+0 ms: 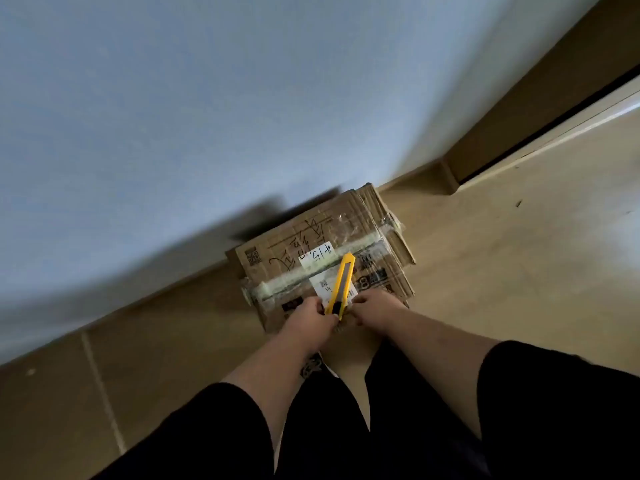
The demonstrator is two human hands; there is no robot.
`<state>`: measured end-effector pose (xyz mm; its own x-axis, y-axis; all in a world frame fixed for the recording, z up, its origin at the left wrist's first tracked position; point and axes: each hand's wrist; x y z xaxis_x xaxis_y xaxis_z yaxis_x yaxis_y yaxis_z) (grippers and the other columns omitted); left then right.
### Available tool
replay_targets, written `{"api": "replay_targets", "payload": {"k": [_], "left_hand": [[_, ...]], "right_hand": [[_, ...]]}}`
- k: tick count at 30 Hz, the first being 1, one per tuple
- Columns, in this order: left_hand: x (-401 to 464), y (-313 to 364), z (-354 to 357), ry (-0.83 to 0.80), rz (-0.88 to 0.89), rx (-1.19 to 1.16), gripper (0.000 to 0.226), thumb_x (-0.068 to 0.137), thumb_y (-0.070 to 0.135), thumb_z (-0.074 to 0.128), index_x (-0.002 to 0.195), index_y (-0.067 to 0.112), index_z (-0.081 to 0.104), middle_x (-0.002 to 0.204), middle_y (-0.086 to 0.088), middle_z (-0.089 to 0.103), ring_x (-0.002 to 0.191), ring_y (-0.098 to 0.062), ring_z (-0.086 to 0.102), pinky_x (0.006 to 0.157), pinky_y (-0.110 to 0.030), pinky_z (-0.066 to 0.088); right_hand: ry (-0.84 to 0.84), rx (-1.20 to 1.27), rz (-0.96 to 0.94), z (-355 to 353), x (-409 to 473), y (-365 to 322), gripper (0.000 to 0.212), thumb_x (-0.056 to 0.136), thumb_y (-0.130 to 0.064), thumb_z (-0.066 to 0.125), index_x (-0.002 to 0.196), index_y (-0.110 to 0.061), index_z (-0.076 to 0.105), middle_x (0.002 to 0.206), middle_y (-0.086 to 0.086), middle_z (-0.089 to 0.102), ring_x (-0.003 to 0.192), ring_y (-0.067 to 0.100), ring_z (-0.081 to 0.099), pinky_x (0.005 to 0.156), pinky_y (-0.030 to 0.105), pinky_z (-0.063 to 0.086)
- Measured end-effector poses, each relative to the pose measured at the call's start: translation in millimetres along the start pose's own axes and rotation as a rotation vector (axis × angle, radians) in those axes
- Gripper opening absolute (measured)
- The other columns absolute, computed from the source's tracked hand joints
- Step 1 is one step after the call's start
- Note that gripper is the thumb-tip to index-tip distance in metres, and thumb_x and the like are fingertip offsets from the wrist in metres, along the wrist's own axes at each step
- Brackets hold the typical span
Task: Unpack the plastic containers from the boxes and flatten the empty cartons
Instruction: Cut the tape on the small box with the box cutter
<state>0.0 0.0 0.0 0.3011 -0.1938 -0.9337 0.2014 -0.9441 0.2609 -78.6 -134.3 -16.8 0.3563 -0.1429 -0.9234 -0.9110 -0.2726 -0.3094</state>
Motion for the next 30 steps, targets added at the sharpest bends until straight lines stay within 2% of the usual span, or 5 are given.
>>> {"api": "replay_targets", "payload": {"k": [4,11,19,26,30], "left_hand": [[11.4,5.5,4.5,-0.035,-0.065,-0.147,0.069,0.093,0.026,0.065,0.152,0.013,0.031,0.146,-0.006,0.047,0.129,-0.023,0.048,0.106,-0.033,0.04],[11.5,12.5,11.9,-0.06,-0.045,-0.336,0.028,0.093,0.007,0.058,0.116,0.019,0.067,0.105,-0.011,0.07,0.1,-0.031,0.067,0.094,-0.043,0.054],[-5.4,36.0,15.0,0.088,-0.024,-0.535,0.022,0.098,0.034,0.058,0.107,0.016,0.068,0.102,-0.008,0.071,0.087,-0.026,0.066,0.071,-0.037,0.053],[-5.1,43.0,24.9,0.05,-0.046,-0.723,0.018,0.101,0.015,0.052,0.102,0.002,0.064,0.087,-0.013,0.07,0.071,-0.025,0.066,0.079,-0.046,0.059],[-5.2,48.7,35.5,0.044,-0.033,-0.692,0.016,0.101,0.013,0.053,0.092,0.006,0.064,0.08,-0.011,0.065,0.07,-0.022,0.061,0.072,-0.038,0.056]], "right_hand": [[-0.032,0.062,0.035,5.3,10.3,1.2,0.024,0.092,-0.033,0.059,0.107,-0.016,0.07,0.1,0.006,0.068,0.082,0.017,0.059,0.062,0.025,0.043],[-0.031,0.162,-0.048,4.8,0.8,2.1,0.023,0.095,-0.033,0.06,0.114,-0.022,0.065,0.104,0.004,0.069,0.094,0.021,0.065,0.08,0.034,0.053],[-0.056,0.237,-0.139,-22.0,-26.8,13.3,0.014,0.089,-0.032,0.066,0.097,-0.026,0.055,0.096,0.006,0.071,0.086,0.026,0.073,0.077,0.047,0.061],[-0.206,0.51,-0.208,-29.6,-43.9,36.2,0.04,0.095,0.007,0.051,0.117,-0.025,0.061,0.101,0.004,0.074,0.09,0.017,0.073,0.075,0.033,0.058],[-0.085,0.468,-0.177,-32.4,-41.6,47.2,0.026,0.098,-0.003,0.053,0.106,-0.025,0.065,0.097,0.008,0.073,0.086,0.023,0.074,0.083,0.044,0.061]]}}
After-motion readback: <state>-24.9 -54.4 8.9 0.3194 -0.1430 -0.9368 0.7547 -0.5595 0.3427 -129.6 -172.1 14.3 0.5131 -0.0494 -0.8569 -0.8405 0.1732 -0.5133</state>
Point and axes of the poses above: each hand's wrist, its own x-axis towards the middle knuckle, its own z-axis out of the palm, y = z × x
